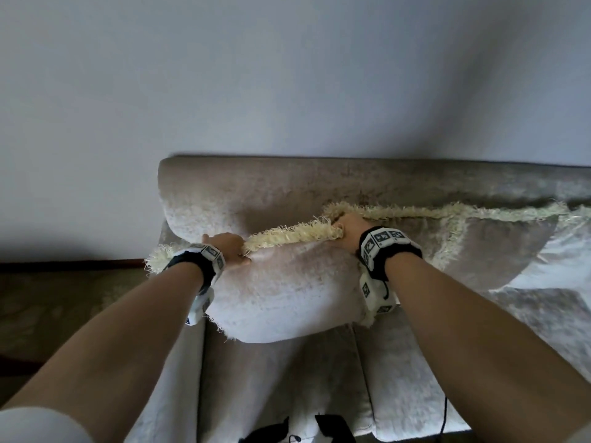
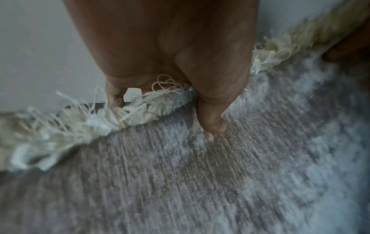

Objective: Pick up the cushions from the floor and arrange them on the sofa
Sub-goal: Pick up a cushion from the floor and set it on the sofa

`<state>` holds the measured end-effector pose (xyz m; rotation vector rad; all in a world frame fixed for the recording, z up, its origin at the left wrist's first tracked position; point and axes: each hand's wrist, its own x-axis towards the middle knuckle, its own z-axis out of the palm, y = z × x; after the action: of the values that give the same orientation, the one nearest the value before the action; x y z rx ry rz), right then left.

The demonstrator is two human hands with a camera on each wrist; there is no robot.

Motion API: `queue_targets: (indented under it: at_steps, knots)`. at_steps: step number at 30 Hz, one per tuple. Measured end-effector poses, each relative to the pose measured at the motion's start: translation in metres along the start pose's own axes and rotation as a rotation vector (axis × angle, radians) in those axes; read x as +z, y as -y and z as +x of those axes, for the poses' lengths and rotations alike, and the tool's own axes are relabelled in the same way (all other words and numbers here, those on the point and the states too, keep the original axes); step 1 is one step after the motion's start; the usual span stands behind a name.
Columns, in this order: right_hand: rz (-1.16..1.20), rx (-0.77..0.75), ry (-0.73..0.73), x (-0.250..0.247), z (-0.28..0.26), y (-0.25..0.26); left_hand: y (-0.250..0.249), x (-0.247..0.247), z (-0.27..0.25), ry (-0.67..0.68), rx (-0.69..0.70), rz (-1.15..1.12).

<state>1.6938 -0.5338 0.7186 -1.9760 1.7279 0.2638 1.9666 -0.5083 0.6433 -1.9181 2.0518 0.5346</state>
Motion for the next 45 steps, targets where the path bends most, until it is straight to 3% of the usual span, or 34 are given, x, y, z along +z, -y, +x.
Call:
queue_targets:
  at_steps: [5,12,19,26,36,42,45]
  knots:
    - [-0.134,0.136,0.049,0.041,0.019,0.0,0.011,0.008,0.015,-0.049,-0.012,-0.051]
    - [0.022,0.142,-0.067,0.075,0.072,0.0,0.022,0.023,0.044,-0.087,-0.121,-0.05]
    - [0.118,0.095,-0.069,0.08,0.145,-0.014,0.029,0.025,0.104,-0.121,-0.183,-0.072]
    - [0.054,0.092,-0.063,0.086,0.214,-0.035,0.026,0.051,0.177,-0.288,-0.206,0.025]
    - [-0.055,0.127,-0.038,0.075,0.237,-0.044,0.024,0.064,0.206,-0.512,-0.119,-0.175]
    - [0.05,0.136,-0.262,0.087,0.234,-0.045,0.03,0.075,0.196,-0.546,-0.121,-0.185]
    - [0.065,0.149,-0.43,0.097,0.223,-0.039,0.034,0.072,0.18,-0.64,-0.12,-0.189]
